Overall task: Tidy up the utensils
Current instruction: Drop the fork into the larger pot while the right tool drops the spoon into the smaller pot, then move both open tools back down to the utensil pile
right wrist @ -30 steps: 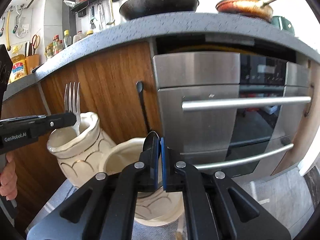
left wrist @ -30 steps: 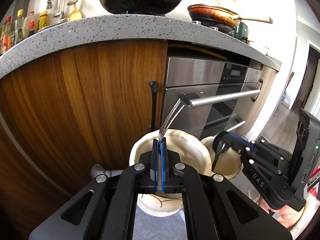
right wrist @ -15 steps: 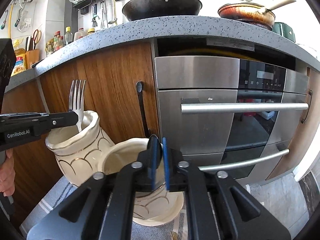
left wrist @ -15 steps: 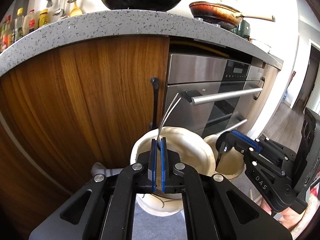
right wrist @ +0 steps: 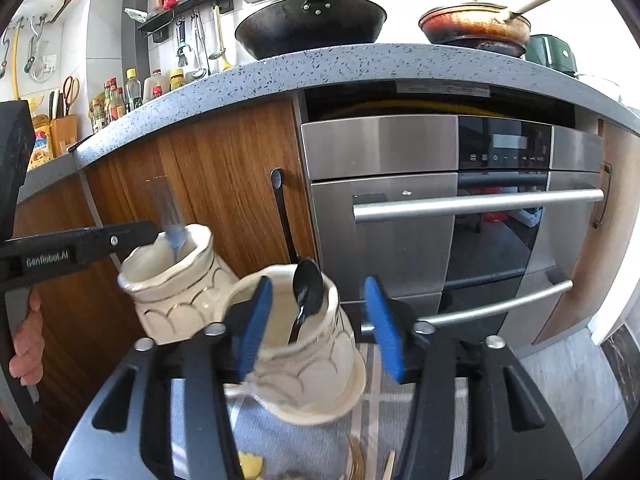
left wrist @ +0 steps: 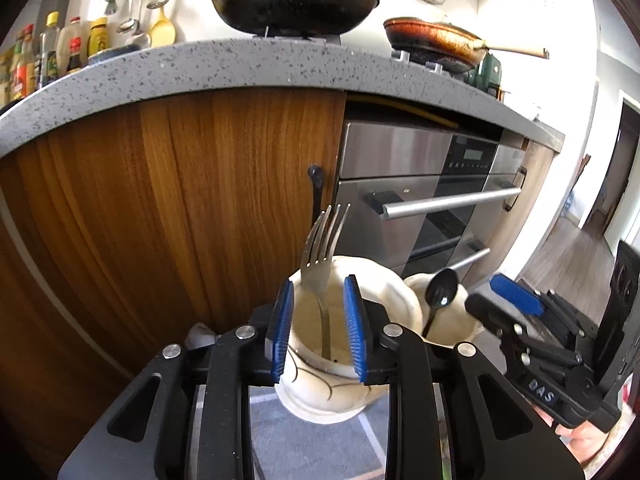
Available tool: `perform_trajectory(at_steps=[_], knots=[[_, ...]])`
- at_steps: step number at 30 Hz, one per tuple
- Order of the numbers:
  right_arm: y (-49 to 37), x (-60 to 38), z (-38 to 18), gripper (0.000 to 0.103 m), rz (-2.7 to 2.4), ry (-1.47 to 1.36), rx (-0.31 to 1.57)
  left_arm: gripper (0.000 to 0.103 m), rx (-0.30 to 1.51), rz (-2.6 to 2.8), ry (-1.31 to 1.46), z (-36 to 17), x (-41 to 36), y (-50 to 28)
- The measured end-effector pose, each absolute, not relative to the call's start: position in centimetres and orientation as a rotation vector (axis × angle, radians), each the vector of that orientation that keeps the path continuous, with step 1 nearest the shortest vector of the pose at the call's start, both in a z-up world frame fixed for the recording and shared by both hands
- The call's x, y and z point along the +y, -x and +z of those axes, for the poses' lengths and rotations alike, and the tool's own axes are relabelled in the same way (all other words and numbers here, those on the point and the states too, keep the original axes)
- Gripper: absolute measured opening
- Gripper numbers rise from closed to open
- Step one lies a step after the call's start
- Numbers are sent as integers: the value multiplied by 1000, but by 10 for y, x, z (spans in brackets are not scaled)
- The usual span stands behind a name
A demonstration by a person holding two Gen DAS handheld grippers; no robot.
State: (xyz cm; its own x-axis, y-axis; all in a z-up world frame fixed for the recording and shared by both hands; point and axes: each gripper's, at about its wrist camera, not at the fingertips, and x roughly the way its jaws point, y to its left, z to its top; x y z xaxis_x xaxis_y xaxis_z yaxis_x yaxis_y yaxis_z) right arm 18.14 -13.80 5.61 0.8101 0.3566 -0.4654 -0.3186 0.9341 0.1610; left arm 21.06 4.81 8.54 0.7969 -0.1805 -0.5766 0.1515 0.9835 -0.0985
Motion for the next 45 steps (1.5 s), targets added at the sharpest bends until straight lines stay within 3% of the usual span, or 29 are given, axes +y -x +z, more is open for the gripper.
perform_trajectory(at_steps=[3,7,11,18,29,45], knots=[[-168,-143,58,65,345,-88,526,32,608,-185,47,90,51,-199],[-148,-151,60,78,342,-103,534,44,591,-173,6,93,49,-183],[-133,-157,62,82,341,-117,540,60,578,-168,-22,91,45,-166],[-112,-158,67,90,318,-106,552,75,569,-161,-29,86,45,-137],[-87,-156,66,96,301,-87,582,87,568,-146,-44,84,45,-94],[-62,-199,42,97,260,-122,643,91,632,-139,-49,48,41,-60]])
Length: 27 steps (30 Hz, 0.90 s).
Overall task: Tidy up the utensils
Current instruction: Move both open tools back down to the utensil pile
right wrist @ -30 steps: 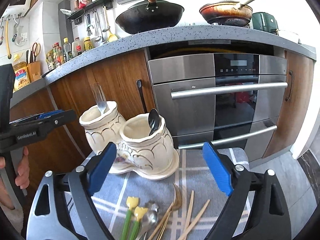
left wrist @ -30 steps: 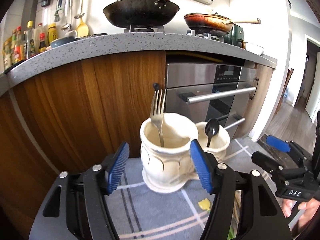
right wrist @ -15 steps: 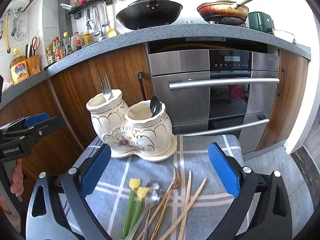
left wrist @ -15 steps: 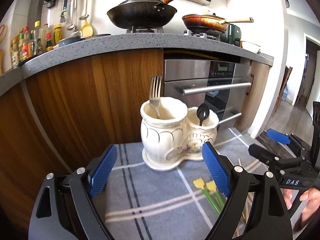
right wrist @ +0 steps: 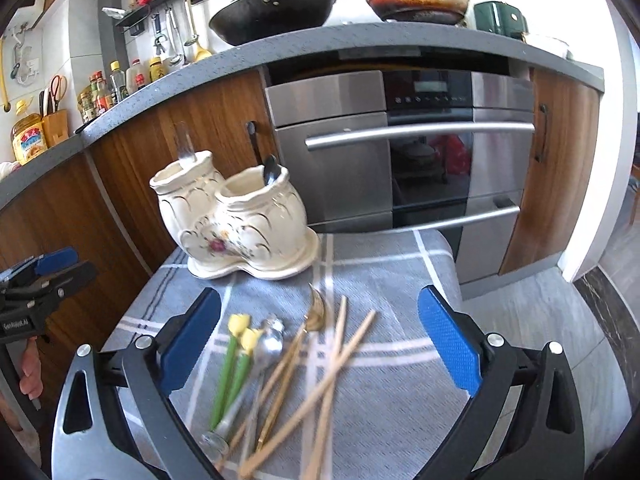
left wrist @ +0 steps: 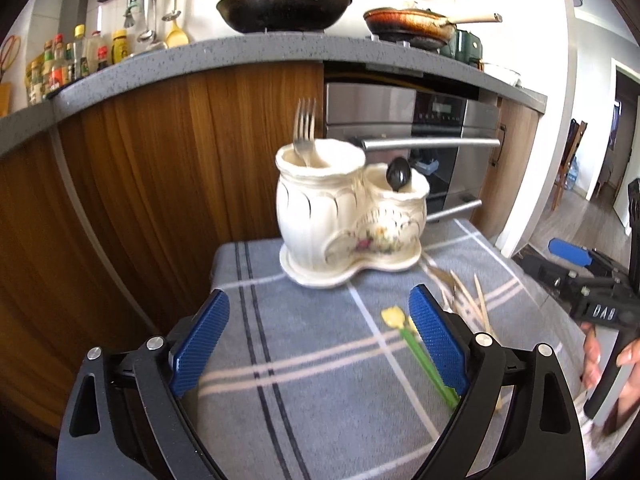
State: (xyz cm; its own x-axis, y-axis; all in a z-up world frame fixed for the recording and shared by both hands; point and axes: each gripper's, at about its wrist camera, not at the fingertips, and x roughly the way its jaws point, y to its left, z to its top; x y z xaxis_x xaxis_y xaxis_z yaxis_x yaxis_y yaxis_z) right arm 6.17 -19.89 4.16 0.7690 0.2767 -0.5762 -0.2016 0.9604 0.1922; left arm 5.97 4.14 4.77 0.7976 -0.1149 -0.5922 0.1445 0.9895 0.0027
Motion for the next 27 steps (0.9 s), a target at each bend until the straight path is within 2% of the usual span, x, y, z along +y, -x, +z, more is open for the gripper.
perform_trajectory(at_steps=[14,20,25,27], knots=[[-56,-194,-2,95,303,-36,727,91,723,-234,-2,-20,27,-59],[-69,-172,-15,79,351,2,764,91,729,-259,8,-32,22,-64],[-82,-155,-24,50,402,20,808,91,749,-274,7,-42,18,-68],[-88,-150,-28,45,418,21,825,91,745,-277,-2,-44,17,-69]])
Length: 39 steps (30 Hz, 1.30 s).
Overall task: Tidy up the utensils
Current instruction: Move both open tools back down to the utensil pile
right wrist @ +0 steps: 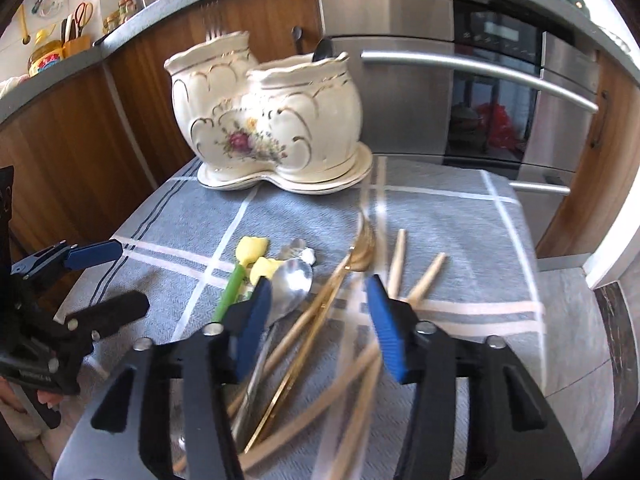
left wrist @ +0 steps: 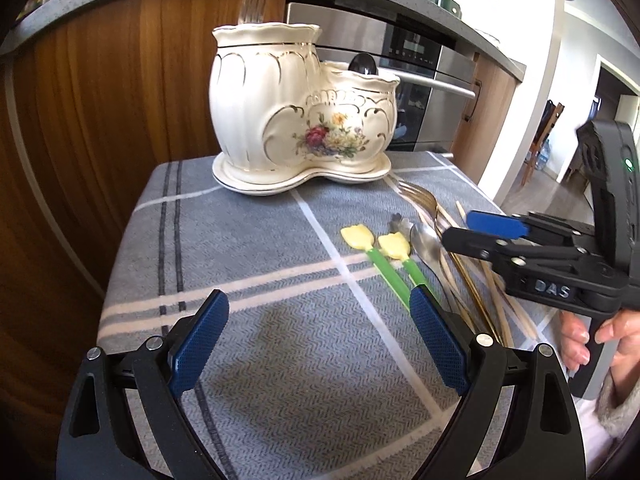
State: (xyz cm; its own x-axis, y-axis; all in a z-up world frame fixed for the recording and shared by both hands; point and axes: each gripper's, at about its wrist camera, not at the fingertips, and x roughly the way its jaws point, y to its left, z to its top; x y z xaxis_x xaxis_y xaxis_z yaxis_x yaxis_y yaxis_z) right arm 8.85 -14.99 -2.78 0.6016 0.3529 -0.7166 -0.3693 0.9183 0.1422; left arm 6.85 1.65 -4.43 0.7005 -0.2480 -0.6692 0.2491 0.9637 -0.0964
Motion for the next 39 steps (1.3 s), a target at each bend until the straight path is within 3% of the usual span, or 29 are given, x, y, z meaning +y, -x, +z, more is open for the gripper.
perform_trajectory(at_steps=[3,14,29,31,34,39], knots=[[-96,-147,-32,37,446,-8,867,91,739,-282,-13,-46,15,-69],[-108,-140,-35,30,454,11,892,91,752,-311,2,-53,17,-72],[-109,-128,-39,29,466,66,916,91,765,-329,26,-56,19,-73],[-109,-127,-40,18,459,72,916,91,766,-330,28,-56,20,-73],[-108,-127,-40,11,465,67,914,91,769,-328,34,-56,21,-74],[-109,-141,-39,5,487,-37,924,91,773,-317,39,-56,22,-75]])
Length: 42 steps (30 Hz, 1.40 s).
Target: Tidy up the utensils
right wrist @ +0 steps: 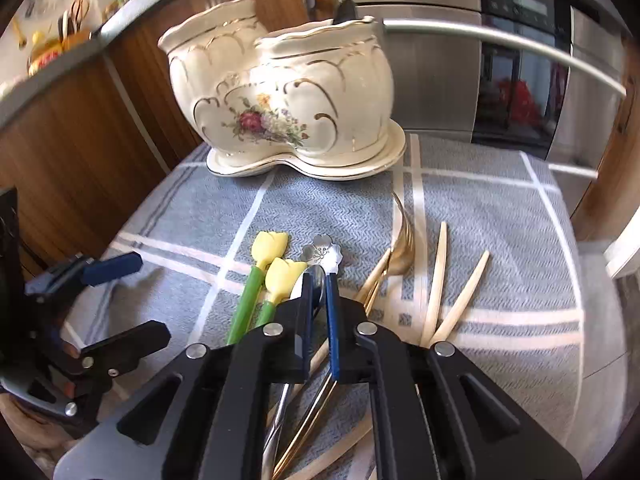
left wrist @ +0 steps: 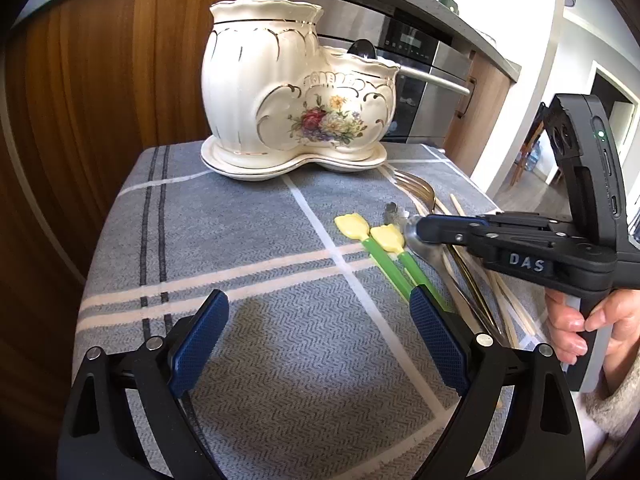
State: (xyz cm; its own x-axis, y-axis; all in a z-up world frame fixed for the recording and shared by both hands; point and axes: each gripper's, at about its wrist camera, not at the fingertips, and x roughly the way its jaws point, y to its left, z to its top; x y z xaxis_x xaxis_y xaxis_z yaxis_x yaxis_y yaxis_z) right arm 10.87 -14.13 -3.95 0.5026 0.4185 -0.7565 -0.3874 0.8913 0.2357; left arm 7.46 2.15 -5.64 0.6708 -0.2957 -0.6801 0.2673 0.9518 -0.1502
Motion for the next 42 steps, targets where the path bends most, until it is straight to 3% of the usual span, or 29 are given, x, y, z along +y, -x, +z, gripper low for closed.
perform_trajectory(at_steps=[21,30,32,38,40,42], knots=[[-89,-258,19,3,378,-371,657,90,803,-411,-82,-28,-59,-123],[-98,-280,5,3,301,-378,667,57,908,-452,-98,-42,-101,-170],[-100,-281,4,3,314,-398,673,44,935,-453,-97,-48,-107,-177],[-102,-276,2,3,326,-390,679,22,968,-429,-105,-58,-118,-190],[-101,-276,3,3,330,-391,673,11,969,-427,-98,-58,-119,-192],[-100,-276,3,3,327,-389,670,11,972,-432,-77,-57,-119,-193]])
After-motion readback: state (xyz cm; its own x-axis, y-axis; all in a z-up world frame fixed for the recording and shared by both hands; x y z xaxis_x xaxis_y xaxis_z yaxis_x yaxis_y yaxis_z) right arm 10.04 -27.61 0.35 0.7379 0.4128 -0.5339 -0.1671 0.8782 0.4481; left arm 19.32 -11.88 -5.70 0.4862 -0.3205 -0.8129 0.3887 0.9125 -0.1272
